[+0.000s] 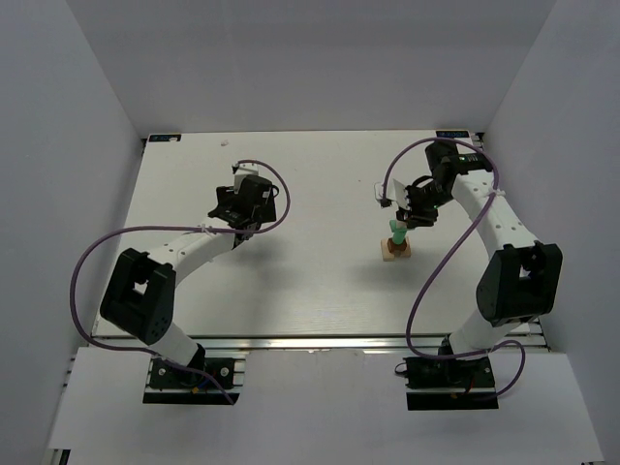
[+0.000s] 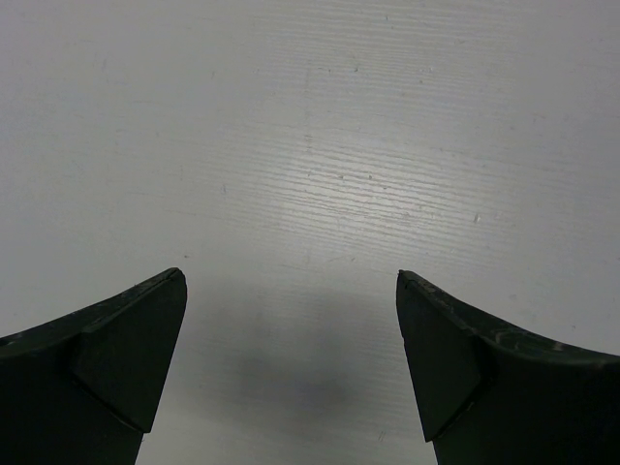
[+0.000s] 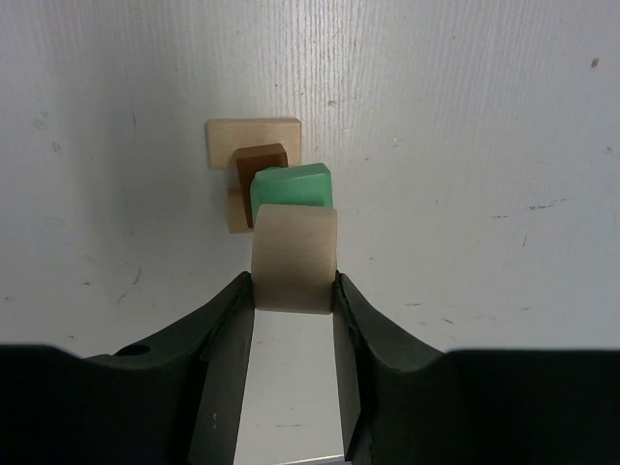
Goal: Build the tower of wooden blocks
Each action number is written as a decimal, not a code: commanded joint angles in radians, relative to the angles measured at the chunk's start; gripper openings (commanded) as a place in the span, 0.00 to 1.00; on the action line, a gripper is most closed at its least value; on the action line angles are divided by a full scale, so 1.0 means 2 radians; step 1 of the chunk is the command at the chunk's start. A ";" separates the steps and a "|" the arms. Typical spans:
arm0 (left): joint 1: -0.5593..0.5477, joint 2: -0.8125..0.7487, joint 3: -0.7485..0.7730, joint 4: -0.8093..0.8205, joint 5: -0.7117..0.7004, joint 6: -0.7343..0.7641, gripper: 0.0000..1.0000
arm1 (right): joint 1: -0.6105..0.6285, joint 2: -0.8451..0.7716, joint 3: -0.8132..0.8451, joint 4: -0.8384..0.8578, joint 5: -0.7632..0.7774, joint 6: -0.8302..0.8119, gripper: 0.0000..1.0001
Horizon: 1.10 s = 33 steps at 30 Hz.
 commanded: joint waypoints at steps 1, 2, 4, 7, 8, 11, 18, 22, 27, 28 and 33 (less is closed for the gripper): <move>0.002 -0.003 0.017 -0.005 -0.004 -0.005 0.98 | -0.003 0.006 0.001 0.008 -0.011 0.000 0.36; 0.002 -0.003 0.017 -0.005 -0.004 -0.004 0.98 | -0.003 0.006 0.001 0.004 -0.011 0.000 0.36; 0.002 -0.004 0.016 -0.005 -0.005 -0.004 0.98 | -0.003 0.006 0.001 0.004 -0.016 -0.003 0.36; 0.002 -0.003 0.015 -0.003 -0.004 -0.003 0.98 | -0.003 0.004 0.000 0.000 -0.021 -0.007 0.38; 0.002 -0.003 0.015 -0.003 -0.004 -0.003 0.98 | -0.003 0.003 -0.001 0.000 -0.021 -0.009 0.38; 0.002 0.000 0.018 -0.005 -0.004 -0.004 0.98 | -0.003 0.003 -0.004 0.003 -0.021 -0.009 0.38; 0.002 0.000 0.018 -0.005 -0.004 -0.002 0.98 | -0.003 0.000 -0.009 0.005 -0.025 -0.007 0.39; 0.002 0.001 0.019 -0.005 -0.004 -0.003 0.98 | -0.003 0.002 -0.015 0.014 -0.024 -0.005 0.40; 0.002 0.003 0.020 -0.005 -0.001 -0.004 0.98 | -0.003 0.003 -0.014 0.014 -0.023 -0.003 0.42; 0.002 0.003 0.019 -0.004 0.000 -0.004 0.98 | -0.003 0.003 -0.013 0.013 -0.024 -0.005 0.42; 0.002 0.005 0.021 -0.003 0.002 -0.004 0.98 | -0.007 0.007 -0.007 0.013 -0.026 -0.006 0.43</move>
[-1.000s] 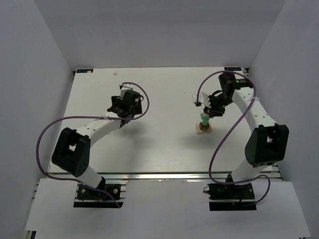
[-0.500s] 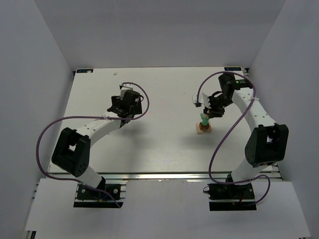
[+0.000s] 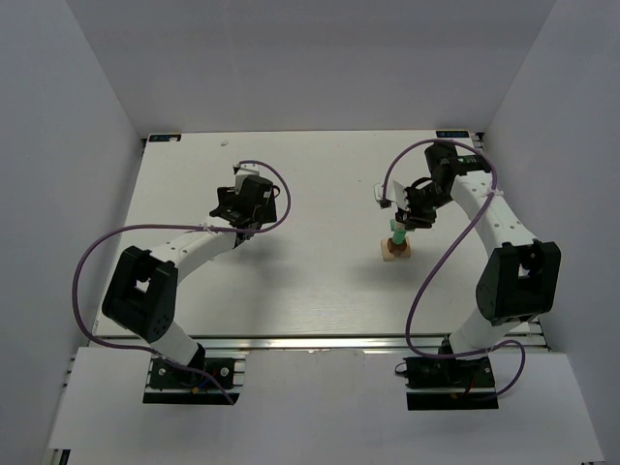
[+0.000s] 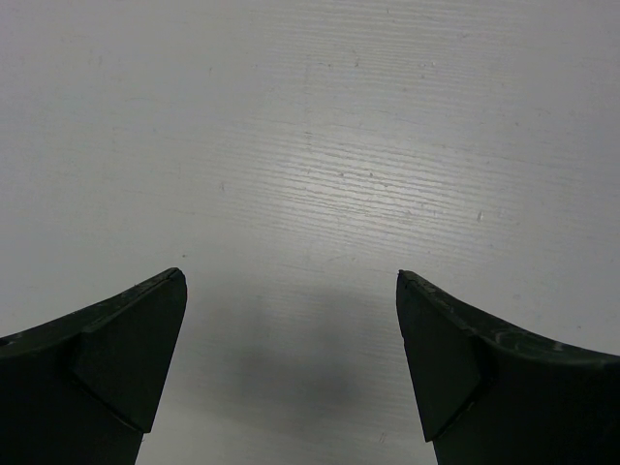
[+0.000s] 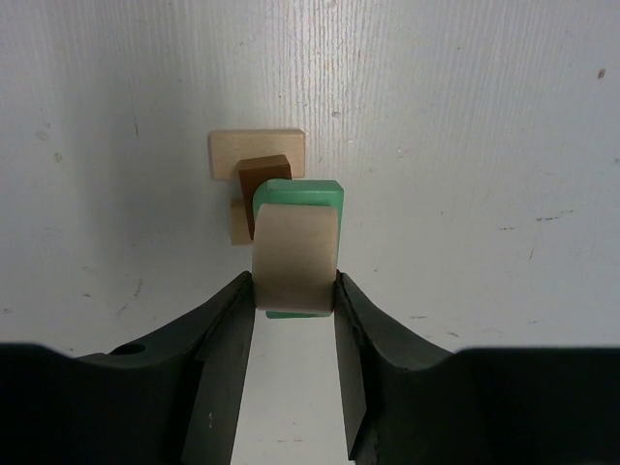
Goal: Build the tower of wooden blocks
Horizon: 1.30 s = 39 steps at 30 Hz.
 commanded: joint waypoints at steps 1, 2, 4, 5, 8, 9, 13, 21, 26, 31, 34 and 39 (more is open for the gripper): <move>0.002 -0.003 0.019 -0.002 0.002 -0.003 0.98 | -0.004 0.003 0.005 0.001 -0.012 -0.006 0.43; 0.002 -0.003 0.020 -0.003 0.002 -0.003 0.98 | -0.003 0.002 0.005 0.000 -0.015 -0.006 0.43; 0.002 -0.003 0.019 -0.003 0.002 -0.003 0.98 | -0.004 0.001 0.005 0.000 -0.015 -0.006 0.46; 0.001 -0.003 0.019 -0.003 0.002 -0.002 0.98 | -0.005 0.000 0.004 0.000 -0.014 -0.005 0.47; 0.002 -0.003 0.020 -0.002 0.002 -0.002 0.98 | -0.006 -0.002 0.005 -0.001 -0.013 -0.004 0.53; 0.002 -0.003 0.019 -0.001 0.004 -0.002 0.98 | -0.006 -0.002 0.005 0.000 -0.014 -0.004 0.56; 0.002 -0.001 0.020 -0.002 0.005 -0.002 0.98 | -0.006 -0.003 0.007 -0.003 -0.015 -0.003 0.60; 0.002 -0.011 0.019 -0.001 0.005 -0.004 0.98 | -0.010 -0.023 0.040 -0.027 -0.022 -0.004 0.71; 0.002 -0.038 0.012 -0.005 -0.002 -0.009 0.98 | -0.020 -0.054 0.075 -0.020 -0.048 0.026 0.89; 0.010 -0.082 0.011 -0.032 -0.001 -0.038 0.98 | -0.055 -0.102 0.057 0.169 -0.041 0.225 0.89; 0.033 -0.097 0.022 -0.054 0.019 -0.065 0.98 | -0.111 -0.135 0.016 0.347 -0.057 0.419 0.89; 0.072 -0.105 0.037 -0.064 0.040 -0.071 0.98 | -0.159 -0.172 -0.068 0.471 0.042 0.721 0.89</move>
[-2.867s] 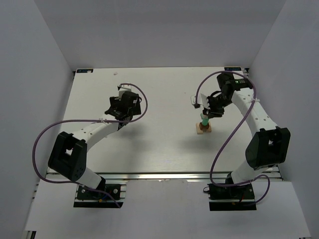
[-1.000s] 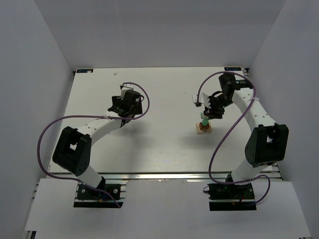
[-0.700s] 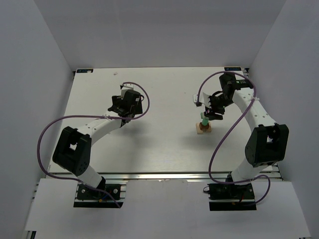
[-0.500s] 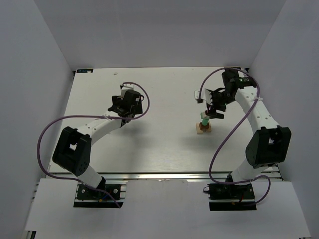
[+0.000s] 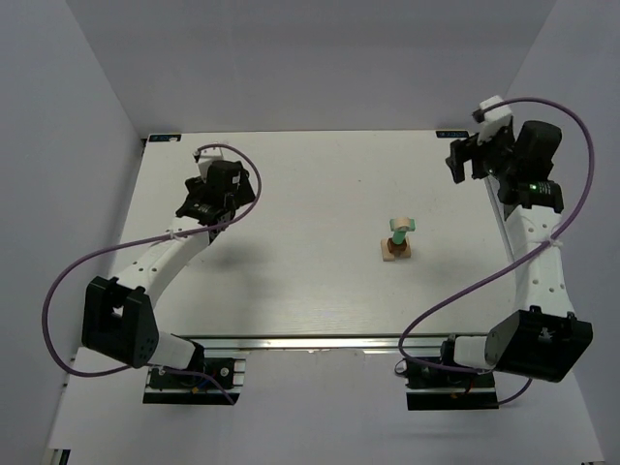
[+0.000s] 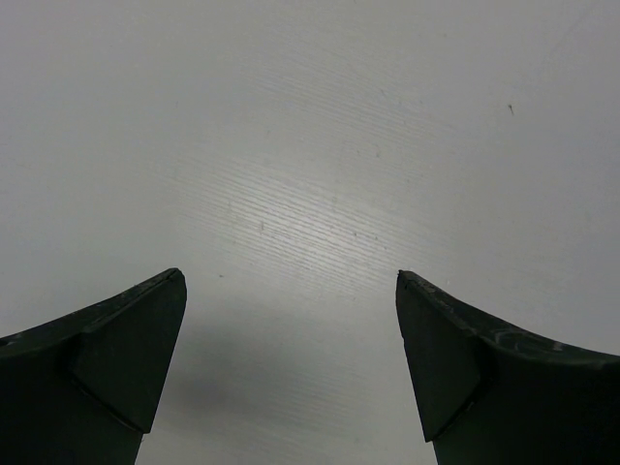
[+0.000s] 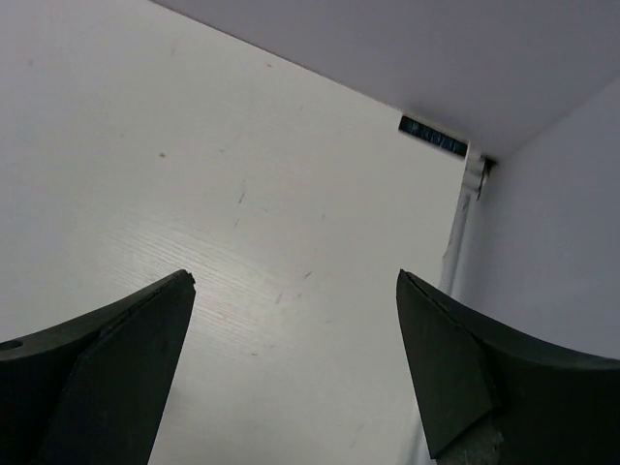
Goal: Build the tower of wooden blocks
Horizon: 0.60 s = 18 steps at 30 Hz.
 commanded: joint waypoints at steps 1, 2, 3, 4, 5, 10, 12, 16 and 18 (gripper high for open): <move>0.019 -0.021 0.015 -0.015 0.025 -0.014 0.98 | -0.008 -0.005 -0.022 0.089 0.104 0.270 0.89; 0.028 -0.022 0.013 -0.013 0.034 -0.011 0.98 | -0.008 -0.001 -0.016 0.030 0.121 0.305 0.89; 0.032 -0.023 0.006 -0.010 0.042 -0.008 0.98 | -0.009 0.007 -0.015 0.002 0.141 0.320 0.89; 0.037 -0.022 0.004 -0.011 0.045 -0.009 0.98 | -0.009 0.011 -0.016 -0.024 0.174 0.334 0.89; 0.044 -0.021 -0.002 -0.014 0.045 -0.011 0.98 | -0.009 0.012 -0.030 -0.062 0.183 0.348 0.89; 0.060 -0.035 -0.036 -0.012 0.037 -0.014 0.98 | -0.009 -0.039 -0.134 -0.037 0.240 0.401 0.89; 0.062 -0.047 -0.049 -0.010 0.033 -0.014 0.98 | -0.009 -0.082 -0.167 -0.001 0.241 0.410 0.89; 0.064 -0.077 -0.072 0.002 0.041 -0.016 0.98 | -0.009 -0.142 -0.232 0.037 0.235 0.401 0.89; 0.063 -0.084 -0.073 0.001 0.043 -0.017 0.98 | -0.009 -0.157 -0.238 0.037 0.230 0.399 0.89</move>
